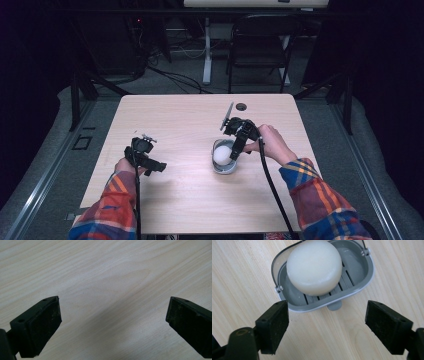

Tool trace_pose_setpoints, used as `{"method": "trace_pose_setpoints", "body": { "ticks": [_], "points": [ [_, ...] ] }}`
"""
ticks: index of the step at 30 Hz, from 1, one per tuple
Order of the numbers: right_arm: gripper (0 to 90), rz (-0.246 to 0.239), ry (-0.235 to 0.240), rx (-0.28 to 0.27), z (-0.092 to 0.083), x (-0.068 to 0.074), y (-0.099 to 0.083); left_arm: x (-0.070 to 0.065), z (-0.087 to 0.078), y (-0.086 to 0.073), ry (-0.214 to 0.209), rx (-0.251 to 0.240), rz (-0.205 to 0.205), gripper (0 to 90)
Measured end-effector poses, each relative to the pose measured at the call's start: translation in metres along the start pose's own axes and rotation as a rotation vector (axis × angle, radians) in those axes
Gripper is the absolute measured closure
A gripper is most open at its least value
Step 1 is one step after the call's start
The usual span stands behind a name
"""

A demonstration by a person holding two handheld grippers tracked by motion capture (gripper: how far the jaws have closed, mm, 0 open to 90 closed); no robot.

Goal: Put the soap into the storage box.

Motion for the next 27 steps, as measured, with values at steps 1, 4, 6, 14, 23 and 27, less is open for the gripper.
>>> {"method": "trace_pose_setpoints", "body": {
  "ticks": [1,4,6,14,23,27],
  "points": [
    [18.1,0.000,0.000,0.000,0.000,0.000,0.000,0.000,0.000,0.000,0.000,0.000,0.000,0.2],
    [16.2,0.001,-0.008,-0.005,-0.006,-0.002,-0.006,0.000,0.000,0.000,-0.001,-0.003,-0.003,0.1],
    [14.5,0.009,-0.011,-0.013,-0.012,-0.004,-0.014,0.000,0.000,0.000,0.000,-0.003,-0.002,0.1],
    [10.0,0.031,-0.037,-0.023,-0.022,-0.007,-0.032,-0.001,0.000,0.000,0.001,-0.001,-0.002,0.2],
    [6.6,0.058,-0.069,-0.037,-0.030,-0.010,-0.062,0.000,0.000,0.000,0.002,-0.003,-0.004,0.2],
    [5.2,0.078,-0.074,-0.050,-0.030,-0.011,-0.073,-0.001,0.000,0.000,0.001,-0.001,-0.002,0.1]
  ]
}}
Point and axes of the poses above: each handheld gripper's, and its own axes: z roughly forward along the jaws, y roughly out of its top, x roughly to its left, the point moved 8 cm from there along z, roughly forward along the jaws, and after that the axes turned 10 degrees about -y, right-handed, at the moved point
